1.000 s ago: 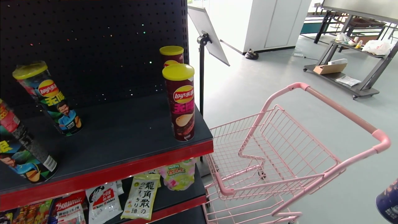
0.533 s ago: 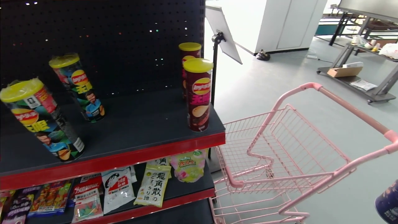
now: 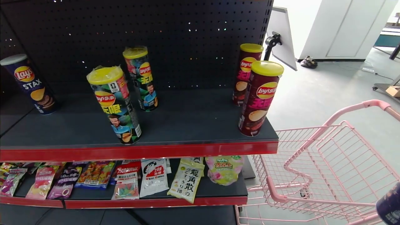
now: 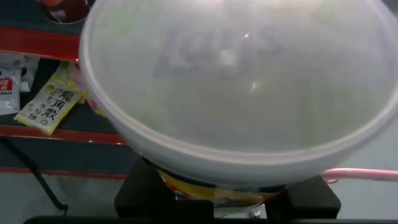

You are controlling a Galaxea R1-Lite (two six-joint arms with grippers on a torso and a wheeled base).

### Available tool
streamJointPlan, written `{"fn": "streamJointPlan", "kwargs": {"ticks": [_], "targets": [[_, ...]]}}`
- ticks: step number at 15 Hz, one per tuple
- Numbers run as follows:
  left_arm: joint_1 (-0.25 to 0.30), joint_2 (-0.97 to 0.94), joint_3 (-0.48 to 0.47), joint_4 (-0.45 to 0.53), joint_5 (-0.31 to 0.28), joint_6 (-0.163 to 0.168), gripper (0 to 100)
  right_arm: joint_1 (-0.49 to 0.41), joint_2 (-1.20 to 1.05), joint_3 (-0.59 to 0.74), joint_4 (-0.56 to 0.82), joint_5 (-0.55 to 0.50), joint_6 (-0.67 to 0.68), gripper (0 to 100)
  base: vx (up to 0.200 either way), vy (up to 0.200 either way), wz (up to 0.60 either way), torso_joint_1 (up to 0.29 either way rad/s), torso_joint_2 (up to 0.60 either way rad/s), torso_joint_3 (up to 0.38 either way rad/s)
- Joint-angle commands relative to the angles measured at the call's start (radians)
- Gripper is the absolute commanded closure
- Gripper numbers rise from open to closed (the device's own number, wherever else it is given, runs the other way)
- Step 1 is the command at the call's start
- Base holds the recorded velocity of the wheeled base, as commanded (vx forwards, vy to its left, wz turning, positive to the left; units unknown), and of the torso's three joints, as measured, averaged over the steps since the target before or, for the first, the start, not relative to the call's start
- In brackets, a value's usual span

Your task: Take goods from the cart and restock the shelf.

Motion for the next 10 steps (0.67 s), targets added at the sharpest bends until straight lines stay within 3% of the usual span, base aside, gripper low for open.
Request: {"fn": "streamJointPlan", "kwargs": {"ticks": [1,10], "targets": [[-0.001,-0.002,0.000,0.001,-0.001,0.000,0,-0.002,-0.013,0.004,-0.001,0.000,0.003,100,0.000,0.000,0.00,0.000,0.00,0.000],[-0.002,-0.002,0.001,0.001,-0.003,0.000,0,-0.002,-0.045,0.035,-0.001,-0.001,0.000,100,0.000,0.200,0.00,0.003,0.00,0.003]]}}
